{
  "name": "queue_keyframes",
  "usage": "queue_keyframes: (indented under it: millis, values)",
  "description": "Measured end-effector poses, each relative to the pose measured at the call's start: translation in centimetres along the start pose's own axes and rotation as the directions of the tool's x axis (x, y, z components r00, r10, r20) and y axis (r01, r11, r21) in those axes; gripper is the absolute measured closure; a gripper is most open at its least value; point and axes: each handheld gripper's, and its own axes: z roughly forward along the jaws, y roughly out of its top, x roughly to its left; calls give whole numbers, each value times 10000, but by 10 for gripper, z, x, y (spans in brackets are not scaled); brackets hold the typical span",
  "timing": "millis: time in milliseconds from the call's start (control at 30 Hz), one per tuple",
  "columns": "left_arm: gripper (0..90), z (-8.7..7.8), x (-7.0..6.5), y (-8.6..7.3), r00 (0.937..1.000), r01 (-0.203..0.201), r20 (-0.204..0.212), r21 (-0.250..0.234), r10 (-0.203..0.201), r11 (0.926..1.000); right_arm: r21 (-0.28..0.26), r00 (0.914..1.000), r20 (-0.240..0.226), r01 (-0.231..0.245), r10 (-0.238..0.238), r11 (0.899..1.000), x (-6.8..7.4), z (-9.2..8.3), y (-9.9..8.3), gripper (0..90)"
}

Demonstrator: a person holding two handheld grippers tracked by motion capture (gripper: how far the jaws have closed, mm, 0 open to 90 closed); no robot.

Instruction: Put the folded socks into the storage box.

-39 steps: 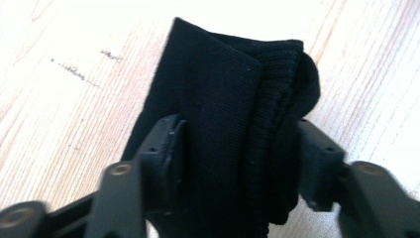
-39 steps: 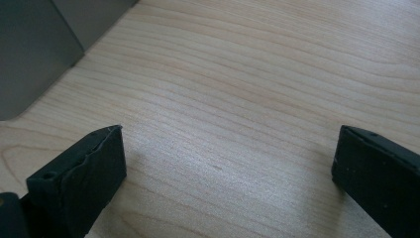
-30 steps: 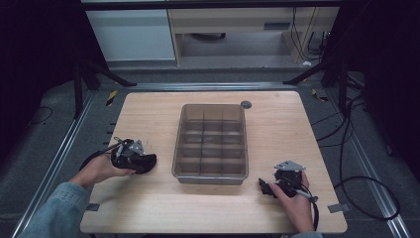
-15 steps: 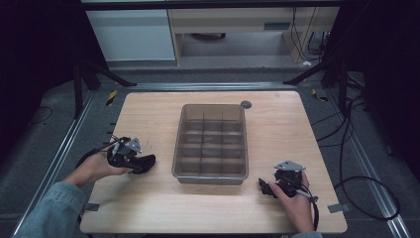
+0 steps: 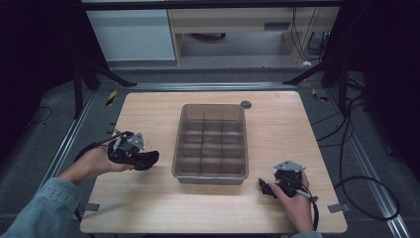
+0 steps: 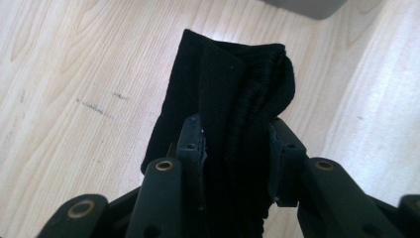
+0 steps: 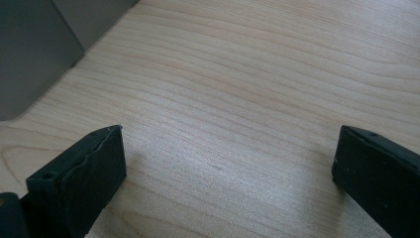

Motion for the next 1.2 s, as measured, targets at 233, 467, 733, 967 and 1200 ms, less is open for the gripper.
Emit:
queue_keyframes:
  millis: [233,467,733,967,1200]
  values:
    - [647,-21,-9,17,9987,-463,-206,163,466,9988,-2,10000,-4,-5,5,10000,0,0,0,5]
    - [647,-38,-6,31,9972,-697,-256,114,699,9975,3,10000,7,-34,34,10000,0,0,0,5]
    - [646,-51,-2,45,9960,-797,-395,7,797,9968,-1,10000,28,-41,41,10000,0,0,0,5]
    - [647,-52,1,58,9958,-834,-373,172,840,9964,-15,9999,76,-84,85,10000,1,1,1,4]
    - [646,-51,10,76,9947,-980,-303,-78,977,9952,0,9995,241,-200,200,9998,3,0,0,6]
